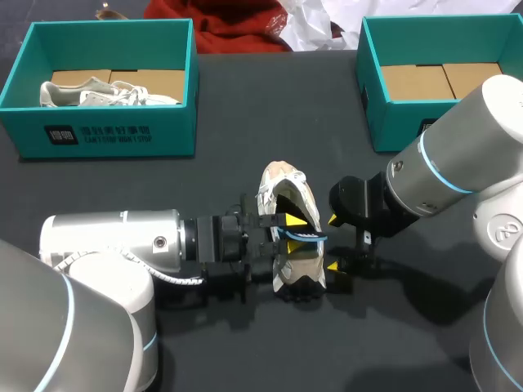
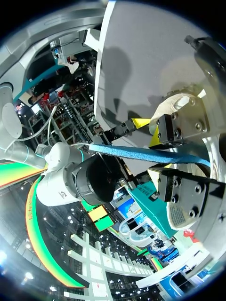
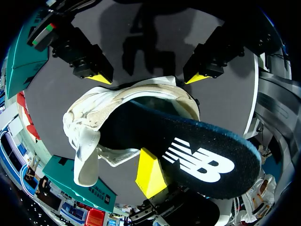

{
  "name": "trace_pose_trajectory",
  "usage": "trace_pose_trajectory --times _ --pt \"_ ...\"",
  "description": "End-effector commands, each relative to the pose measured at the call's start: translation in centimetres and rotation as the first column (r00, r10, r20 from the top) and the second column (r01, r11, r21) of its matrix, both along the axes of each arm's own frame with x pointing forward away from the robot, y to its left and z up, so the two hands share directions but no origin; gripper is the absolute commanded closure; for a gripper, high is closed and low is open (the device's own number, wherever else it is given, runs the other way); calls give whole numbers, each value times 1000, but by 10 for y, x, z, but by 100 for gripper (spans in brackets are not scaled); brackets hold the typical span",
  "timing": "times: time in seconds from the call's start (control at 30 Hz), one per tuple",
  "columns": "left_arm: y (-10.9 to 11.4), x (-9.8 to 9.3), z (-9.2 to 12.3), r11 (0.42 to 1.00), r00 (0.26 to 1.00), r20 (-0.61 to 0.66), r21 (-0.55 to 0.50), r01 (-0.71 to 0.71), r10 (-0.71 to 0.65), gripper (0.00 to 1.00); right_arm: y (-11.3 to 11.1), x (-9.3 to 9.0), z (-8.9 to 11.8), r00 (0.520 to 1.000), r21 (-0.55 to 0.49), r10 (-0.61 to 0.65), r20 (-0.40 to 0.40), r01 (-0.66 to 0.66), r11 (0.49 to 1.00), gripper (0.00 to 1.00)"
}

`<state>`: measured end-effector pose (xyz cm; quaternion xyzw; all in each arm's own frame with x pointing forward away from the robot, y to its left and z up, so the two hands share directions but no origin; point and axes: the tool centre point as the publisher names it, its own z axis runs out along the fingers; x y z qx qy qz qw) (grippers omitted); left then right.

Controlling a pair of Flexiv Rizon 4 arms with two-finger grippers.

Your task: Take the shoe out of the shoebox, open the shoe tongue, remove and reinsert the insole, then place the shoe into the shoebox

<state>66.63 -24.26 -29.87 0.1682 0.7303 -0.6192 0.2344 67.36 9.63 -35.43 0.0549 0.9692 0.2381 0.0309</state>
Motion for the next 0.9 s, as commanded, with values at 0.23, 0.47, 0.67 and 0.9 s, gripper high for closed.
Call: trace_pose_trajectory --times 0.23,0.47,0.67,0.9 --pt "-10 -10 2 1000 997 80 23 -18 16 100 0 -1 -1 1000 0 -1 3 1 1000 0" --pt "-3 0 -12 1000 993 114 19 -8 6 100 0 -1 -1 1000 0 -1 3 1 1000 0" --pt "3 10 -22 999 992 129 36 -15 10 100 0 -1 -1 1000 0 -1 3 1 1000 0" --pt "8 25 -31 997 991 126 52 -57 50 100 0 -1 -1 1000 0 -1 3 1 1000 0"
